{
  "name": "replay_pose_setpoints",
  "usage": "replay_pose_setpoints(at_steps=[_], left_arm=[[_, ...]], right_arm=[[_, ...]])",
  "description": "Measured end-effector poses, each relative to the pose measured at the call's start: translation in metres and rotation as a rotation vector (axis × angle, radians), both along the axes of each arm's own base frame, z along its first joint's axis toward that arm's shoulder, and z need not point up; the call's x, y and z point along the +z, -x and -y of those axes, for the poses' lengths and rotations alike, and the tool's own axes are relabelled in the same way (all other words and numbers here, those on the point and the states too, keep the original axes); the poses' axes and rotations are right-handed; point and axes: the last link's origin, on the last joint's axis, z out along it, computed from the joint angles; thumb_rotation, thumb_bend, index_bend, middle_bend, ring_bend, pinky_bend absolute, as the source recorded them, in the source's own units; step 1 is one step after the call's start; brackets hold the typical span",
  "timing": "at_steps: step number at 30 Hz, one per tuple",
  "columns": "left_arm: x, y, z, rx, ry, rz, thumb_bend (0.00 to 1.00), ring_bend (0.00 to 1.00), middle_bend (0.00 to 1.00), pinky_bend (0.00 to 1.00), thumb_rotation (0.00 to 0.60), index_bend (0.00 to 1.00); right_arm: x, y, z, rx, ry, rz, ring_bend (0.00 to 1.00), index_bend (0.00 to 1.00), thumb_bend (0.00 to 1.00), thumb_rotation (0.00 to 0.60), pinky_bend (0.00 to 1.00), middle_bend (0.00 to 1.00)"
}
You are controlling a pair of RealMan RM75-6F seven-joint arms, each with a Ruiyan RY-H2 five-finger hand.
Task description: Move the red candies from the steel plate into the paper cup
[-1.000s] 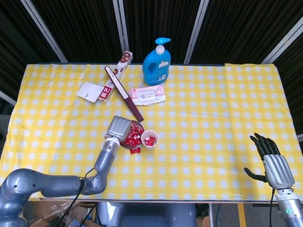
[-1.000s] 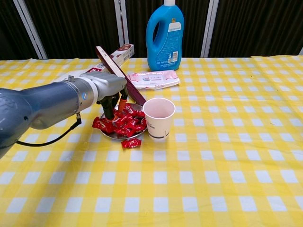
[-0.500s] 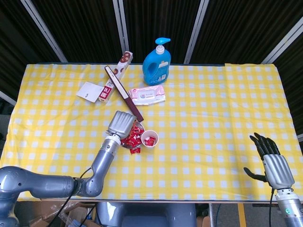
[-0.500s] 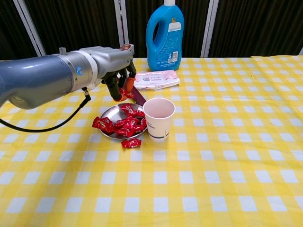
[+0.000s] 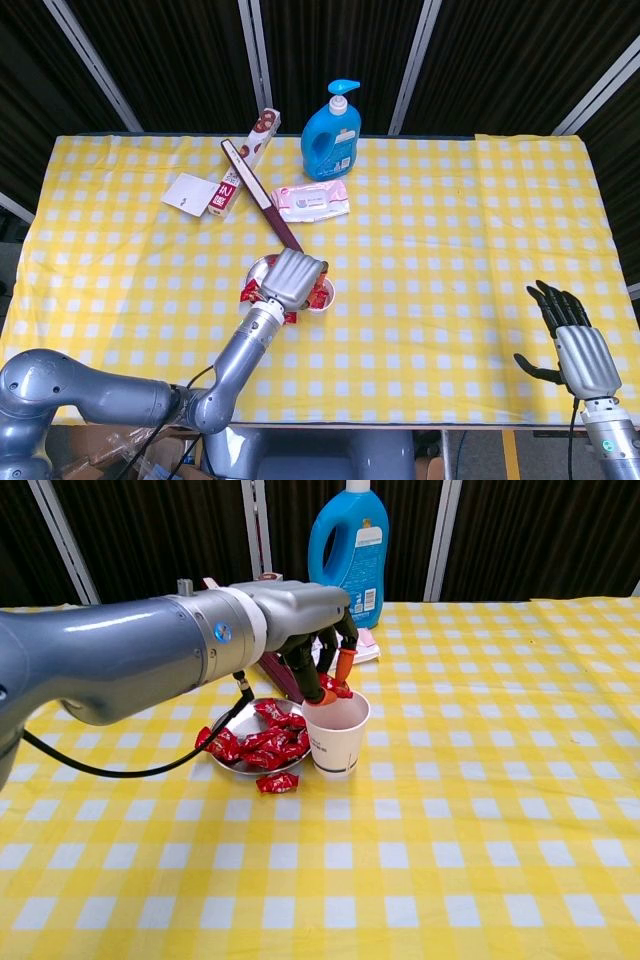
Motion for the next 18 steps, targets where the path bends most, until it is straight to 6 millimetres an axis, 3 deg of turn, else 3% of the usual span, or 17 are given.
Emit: replay_pose_setpoints(at_steps=[7, 18], left_arm=[[-0.004, -0.002, -0.001, 0.012, -0.007, 0.000, 0.22, 0.81, 0.44, 0.89, 0.600, 0.41], [0.014, 0.012, -0.010, 0.042, -0.060, -0.003, 0.20, 0.81, 0.41, 0.89, 0.600, 0.37]], right_arm=[[0.001, 0.000, 0.000, 0.003, 0.000, 0.003, 0.00, 0.00, 0.28, 0.600, 0.00, 0.00], [0.001, 0.000, -0.001, 0.003, 0.005, 0.001, 0.00, 0.00, 0.28, 0.600, 0.00, 0.00]])
